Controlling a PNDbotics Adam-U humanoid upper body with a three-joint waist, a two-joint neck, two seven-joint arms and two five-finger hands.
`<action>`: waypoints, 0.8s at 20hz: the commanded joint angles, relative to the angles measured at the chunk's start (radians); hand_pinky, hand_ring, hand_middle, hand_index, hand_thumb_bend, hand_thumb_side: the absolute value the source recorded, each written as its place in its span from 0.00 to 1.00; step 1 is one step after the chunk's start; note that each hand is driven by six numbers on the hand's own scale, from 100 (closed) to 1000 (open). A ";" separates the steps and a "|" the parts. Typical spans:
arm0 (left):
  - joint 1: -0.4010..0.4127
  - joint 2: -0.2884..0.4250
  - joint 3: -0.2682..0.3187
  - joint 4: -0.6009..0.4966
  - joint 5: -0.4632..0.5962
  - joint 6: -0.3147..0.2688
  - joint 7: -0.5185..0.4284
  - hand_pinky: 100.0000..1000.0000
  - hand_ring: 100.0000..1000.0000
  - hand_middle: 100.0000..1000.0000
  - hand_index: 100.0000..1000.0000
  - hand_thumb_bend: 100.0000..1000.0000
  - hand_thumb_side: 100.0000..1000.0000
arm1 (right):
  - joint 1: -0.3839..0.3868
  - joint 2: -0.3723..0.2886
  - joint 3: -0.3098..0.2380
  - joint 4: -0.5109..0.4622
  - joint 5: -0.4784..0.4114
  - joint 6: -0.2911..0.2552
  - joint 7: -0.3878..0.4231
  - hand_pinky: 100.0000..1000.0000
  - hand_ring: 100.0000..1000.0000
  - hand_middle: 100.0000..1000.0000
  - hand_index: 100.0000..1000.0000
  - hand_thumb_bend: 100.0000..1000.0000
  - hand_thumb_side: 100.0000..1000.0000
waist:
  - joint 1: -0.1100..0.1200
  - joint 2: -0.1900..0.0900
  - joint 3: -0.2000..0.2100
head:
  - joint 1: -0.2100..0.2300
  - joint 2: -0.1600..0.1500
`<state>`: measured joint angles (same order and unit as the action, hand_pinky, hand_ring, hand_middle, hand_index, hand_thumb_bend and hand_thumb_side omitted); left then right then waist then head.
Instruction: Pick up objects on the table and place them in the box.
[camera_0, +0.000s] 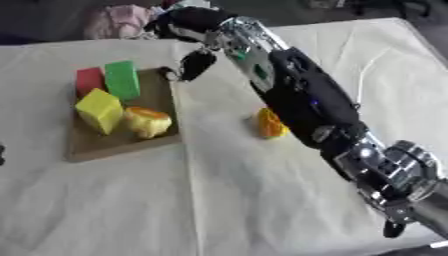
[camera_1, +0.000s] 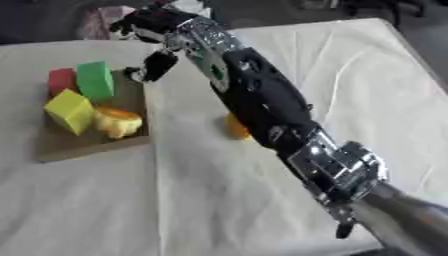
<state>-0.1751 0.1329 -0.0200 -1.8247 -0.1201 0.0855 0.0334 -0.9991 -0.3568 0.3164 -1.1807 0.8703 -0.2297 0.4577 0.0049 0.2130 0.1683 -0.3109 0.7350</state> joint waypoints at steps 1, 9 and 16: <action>-0.001 0.021 0.011 -0.011 -0.006 -0.001 0.007 0.68 0.67 0.66 0.75 0.26 0.45 | 0.019 -0.078 0.016 -0.115 -0.083 0.004 0.045 0.76 0.78 0.81 0.95 0.17 0.40 | -0.014 -0.037 -0.006 | 0.009 0.003; 0.003 0.028 0.016 -0.010 -0.009 -0.001 0.012 0.68 0.67 0.66 0.75 0.25 0.45 | 0.168 -0.211 0.045 -0.329 -0.263 0.019 0.208 0.76 0.79 0.82 0.94 0.16 0.45 | -0.026 -0.041 -0.022 | 0.021 0.007; 0.006 0.031 0.020 -0.009 -0.011 -0.001 0.015 0.68 0.67 0.66 0.75 0.25 0.46 | 0.333 -0.305 0.017 -0.469 -0.289 0.043 0.353 0.78 0.81 0.83 0.94 0.18 0.42 | -0.032 -0.043 -0.036 | 0.030 0.009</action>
<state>-0.1657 0.1420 -0.0079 -1.8189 -0.1241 0.0862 0.0441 -0.6568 -0.6212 0.3518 -1.6128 0.5799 -0.1916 0.7898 -0.0143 0.2016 0.1336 -0.2836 0.7392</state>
